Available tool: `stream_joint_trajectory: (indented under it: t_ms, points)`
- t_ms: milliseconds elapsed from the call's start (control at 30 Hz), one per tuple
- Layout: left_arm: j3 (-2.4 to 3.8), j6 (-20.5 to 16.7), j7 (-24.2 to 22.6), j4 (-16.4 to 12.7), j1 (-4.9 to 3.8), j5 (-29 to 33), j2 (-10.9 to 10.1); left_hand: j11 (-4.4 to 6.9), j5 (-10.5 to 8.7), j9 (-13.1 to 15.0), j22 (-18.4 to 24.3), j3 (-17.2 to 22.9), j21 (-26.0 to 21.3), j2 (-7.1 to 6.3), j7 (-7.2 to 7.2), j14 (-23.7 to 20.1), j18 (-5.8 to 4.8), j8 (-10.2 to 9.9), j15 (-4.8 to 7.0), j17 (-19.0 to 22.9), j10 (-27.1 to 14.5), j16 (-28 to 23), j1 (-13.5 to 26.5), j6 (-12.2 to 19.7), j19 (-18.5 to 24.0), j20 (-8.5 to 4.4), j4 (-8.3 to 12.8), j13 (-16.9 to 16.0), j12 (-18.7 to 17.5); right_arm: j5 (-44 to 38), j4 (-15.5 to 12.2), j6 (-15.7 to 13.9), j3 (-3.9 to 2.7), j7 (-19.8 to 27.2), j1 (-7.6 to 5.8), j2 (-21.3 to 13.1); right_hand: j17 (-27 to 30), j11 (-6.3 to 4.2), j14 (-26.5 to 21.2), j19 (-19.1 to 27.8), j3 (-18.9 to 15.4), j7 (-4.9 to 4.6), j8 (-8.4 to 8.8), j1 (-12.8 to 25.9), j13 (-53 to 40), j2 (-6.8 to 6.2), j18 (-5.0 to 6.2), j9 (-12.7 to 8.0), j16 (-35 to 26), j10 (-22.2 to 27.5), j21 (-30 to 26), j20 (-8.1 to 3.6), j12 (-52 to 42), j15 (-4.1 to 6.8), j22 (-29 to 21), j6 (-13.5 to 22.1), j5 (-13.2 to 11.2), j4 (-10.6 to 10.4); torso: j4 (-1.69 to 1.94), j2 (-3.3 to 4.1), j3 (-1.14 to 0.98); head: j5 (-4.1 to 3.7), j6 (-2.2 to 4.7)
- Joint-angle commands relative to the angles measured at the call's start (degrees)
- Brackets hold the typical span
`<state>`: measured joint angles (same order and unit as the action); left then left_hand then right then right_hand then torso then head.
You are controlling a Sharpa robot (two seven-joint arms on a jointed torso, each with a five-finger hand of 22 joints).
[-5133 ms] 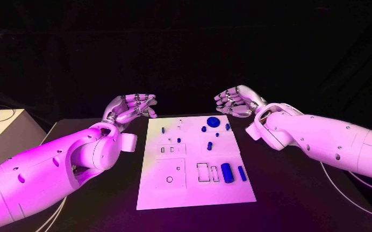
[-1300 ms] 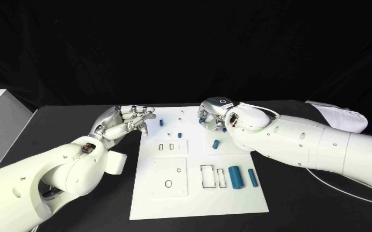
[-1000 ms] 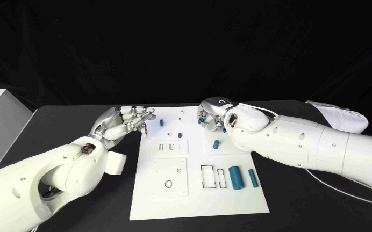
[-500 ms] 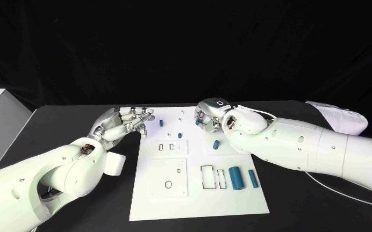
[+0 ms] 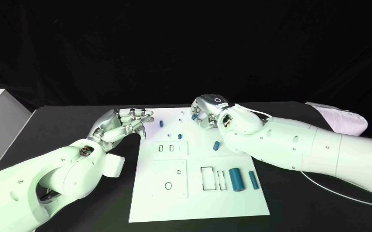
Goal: Assemble the parts on the task board
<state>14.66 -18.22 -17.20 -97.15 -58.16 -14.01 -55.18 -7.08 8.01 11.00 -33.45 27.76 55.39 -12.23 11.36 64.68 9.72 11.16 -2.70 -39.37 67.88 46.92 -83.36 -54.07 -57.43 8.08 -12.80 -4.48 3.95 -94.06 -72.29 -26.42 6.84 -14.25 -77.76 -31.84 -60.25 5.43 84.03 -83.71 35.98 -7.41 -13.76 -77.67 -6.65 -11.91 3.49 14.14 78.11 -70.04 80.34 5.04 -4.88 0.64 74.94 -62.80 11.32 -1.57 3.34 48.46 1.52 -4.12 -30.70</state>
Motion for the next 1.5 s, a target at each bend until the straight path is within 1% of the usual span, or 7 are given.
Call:
stream_joint_trajectory:
  t_ms: [33, 300, 600, 867, 1167, 1433, 1500]
  points:
    - [0.05, 1.1, -0.1, -0.1, 0.0, 0.0, 0.1, -0.08, -0.33, 0.1, 0.0, 0.2, 0.4, 0.4, 0.03, -0.3, 0.83, -0.3, -0.04, -0.1, -0.4, 0.4, -0.3, 0.4, 0.4, 0.05, 0.1, -0.1, 0.0, -1.5, 0.7, -2.9, -0.11, -1.6, -0.08, 1.0, -0.1, -1.8, 0.9, -0.8, -0.1, -0.11, -0.19, 0.1, -0.6, 0.73, -0.57, 2.2, 0.3, -2.1, 0.4, -0.28, 0.3, 0.41, 1.0, 0.2, 0.3, 0.3, 0.1, 0.11, 0.03, -0.02, 0.0]
    - [0.05, 1.2, -0.1, -0.1, 0.0, 0.0, 0.2, -0.08, -0.33, 0.1, 0.0, 0.2, 0.4, 0.4, 0.03, -0.3, 0.83, -0.3, -0.04, -0.1, -0.4, 0.4, -0.3, 0.4, 0.4, 0.05, 0.1, -0.1, 0.0, -1.5, 3.7, -4.3, -0.36, -1.5, -0.18, 3.9, -0.3, -1.65, 1.0, -0.9, 0.0, -0.27, -0.1, 0.4, -0.6, 0.37, -0.61, 2.5, 0.5, -1.8, 0.6, -0.22, 0.6, 0.31, 1.2, 0.8, 0.6, 0.4, 0.09, 0.16, 0.06, 0.11, 0.12]
    - [0.05, 1.2, 0.0, -0.2, -0.01, -0.1, 0.2, -0.08, -0.33, 0.1, 0.0, 0.2, 0.4, 0.4, 0.03, -0.3, 0.83, -0.3, -0.04, -0.1, -0.4, 0.4, -0.3, 0.4, 0.4, 0.05, 0.1, -0.1, 0.0, -1.2, 6.1, -4.8, -0.49, -1.1, -0.27, 6.4, -0.4, -1.55, 1.0, -0.9, 0.0, -0.37, -0.05, 0.5, -0.7, 0.19, -0.64, 2.6, 0.5, -1.6, 0.6, -0.17, 0.8, 0.23, 1.4, 1.0, 0.7, 0.4, 0.31, 0.36, 0.2, 0.01, 0.18]
    - [0.05, 1.3, 0.0, -0.1, -0.01, -0.2, 0.3, -0.08, -0.33, 0.1, 0.0, 0.2, 0.4, 0.4, 0.03, -0.3, 0.83, -0.3, -0.04, -0.1, -0.4, 0.4, -0.3, 0.4, 0.4, 0.05, 0.1, -0.1, 0.0, -0.8, 8.2, -4.4, -0.5, -0.7, -0.37, 8.0, -0.5, -1.51, 1.0, -0.9, 0.1, -0.41, -0.03, 0.6, -0.7, 0.08, -0.65, 2.6, 0.6, -1.5, 0.7, -0.14, 0.8, 0.19, 1.4, 1.1, 0.7, 0.4, 0.21, 0.51, 0.23, 0.17, 0.15]
    - [0.05, 1.3, 0.0, 0.0, -0.02, -0.2, 0.5, -0.11, -0.36, 0.1, -0.2, 0.4, 0.6, 0.39, 0.06, -0.4, 0.82, -0.3, -0.06, -0.1, -0.4, 0.5, -0.4, 0.4, 0.5, 0.07, 0.2, -0.1, 0.0, -0.8, 9.4, -3.8, -0.45, -0.4, -0.37, 8.9, -0.5, -1.51, 1.0, -0.9, 0.1, -0.41, -0.03, 0.6, -0.7, 0.08, -0.65, 2.6, 0.6, -1.5, 0.7, -0.14, 0.8, 0.19, 1.4, 1.1, 0.7, 0.4, 0.52, 0.62, 0.33, -0.05, 0.19]
    - [0.05, 1.4, 0.1, 0.0, -0.02, -0.2, 0.5, -0.11, -0.36, 0.1, -0.2, 0.4, 0.6, 0.39, 0.06, -0.4, 0.82, -0.3, -0.06, -0.1, -0.4, 0.5, -0.4, 0.4, 0.5, 0.07, 0.2, -0.1, 0.0, -0.7, 10.0, -2.3, -0.32, -0.3, -0.35, 9.3, -0.6, -1.44, 1.0, -0.9, 0.1, -0.47, 0.0, 0.8, -0.7, -0.11, -0.65, 2.7, 0.7, -1.4, 0.7, -0.08, 0.9, 0.13, 1.4, 1.3, 0.7, 0.5, 0.35, 0.66, 0.3, 0.25, 0.05]
    - [0.05, 1.4, 0.1, 0.0, -0.02, -0.2, 0.5, -0.11, -0.36, 0.1, -0.2, 0.4, 0.6, 0.39, 0.06, -0.4, 0.82, -0.3, -0.06, -0.1, -0.4, 0.5, -0.4, 0.4, 0.5, 0.07, 0.2, -0.1, 0.0, -0.7, 10.3, -2.0, -0.26, -0.3, -0.32, 9.5, -0.6, -1.44, 1.0, -0.9, 0.1, -0.47, 0.0, 0.8, -0.7, -0.11, -0.65, 2.7, 0.7, -1.4, 0.7, -0.08, 0.9, 0.13, 1.4, 1.3, 0.7, 0.5, 0.41, 0.72, 0.31, 0.29, -0.02]
